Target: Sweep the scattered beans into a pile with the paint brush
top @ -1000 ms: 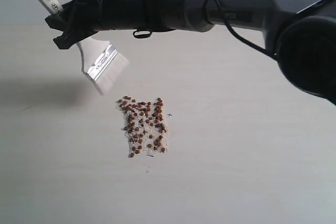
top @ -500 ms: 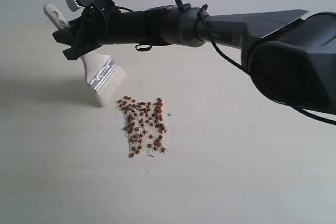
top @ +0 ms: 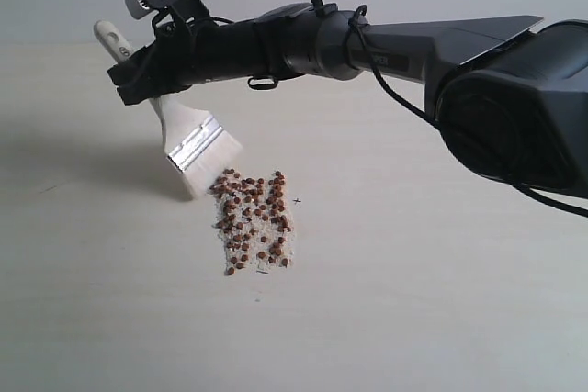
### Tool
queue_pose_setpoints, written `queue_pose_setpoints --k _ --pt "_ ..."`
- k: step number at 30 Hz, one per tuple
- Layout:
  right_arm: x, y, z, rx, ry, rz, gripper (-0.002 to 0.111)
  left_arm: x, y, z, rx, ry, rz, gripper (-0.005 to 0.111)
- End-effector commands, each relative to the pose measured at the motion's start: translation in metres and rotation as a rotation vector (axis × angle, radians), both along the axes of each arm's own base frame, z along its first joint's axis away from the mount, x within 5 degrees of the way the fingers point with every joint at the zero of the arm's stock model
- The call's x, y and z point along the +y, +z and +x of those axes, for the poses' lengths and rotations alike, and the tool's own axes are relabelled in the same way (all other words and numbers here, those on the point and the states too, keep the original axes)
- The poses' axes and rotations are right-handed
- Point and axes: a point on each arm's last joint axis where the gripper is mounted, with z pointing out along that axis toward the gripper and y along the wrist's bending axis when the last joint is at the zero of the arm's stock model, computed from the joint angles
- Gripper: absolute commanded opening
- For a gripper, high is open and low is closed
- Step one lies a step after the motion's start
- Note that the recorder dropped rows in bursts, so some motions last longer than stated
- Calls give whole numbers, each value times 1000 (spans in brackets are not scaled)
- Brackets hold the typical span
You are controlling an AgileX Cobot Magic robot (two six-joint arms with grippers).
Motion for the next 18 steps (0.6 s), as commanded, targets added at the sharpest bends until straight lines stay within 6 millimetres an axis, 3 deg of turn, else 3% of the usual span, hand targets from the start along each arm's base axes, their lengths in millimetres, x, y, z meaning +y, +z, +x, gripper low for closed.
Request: queue_pose_setpoints --k 1,10,18 --pt "-3 0 2 35 -21 -26 0 0 -1 0 4 -4 1 0" --pt "-5 -8 -4 91 29 -115 0 0 -1 0 4 -4 1 0" --pt "-5 -2 -5 96 24 -104 0 0 -1 0 4 -4 1 0"
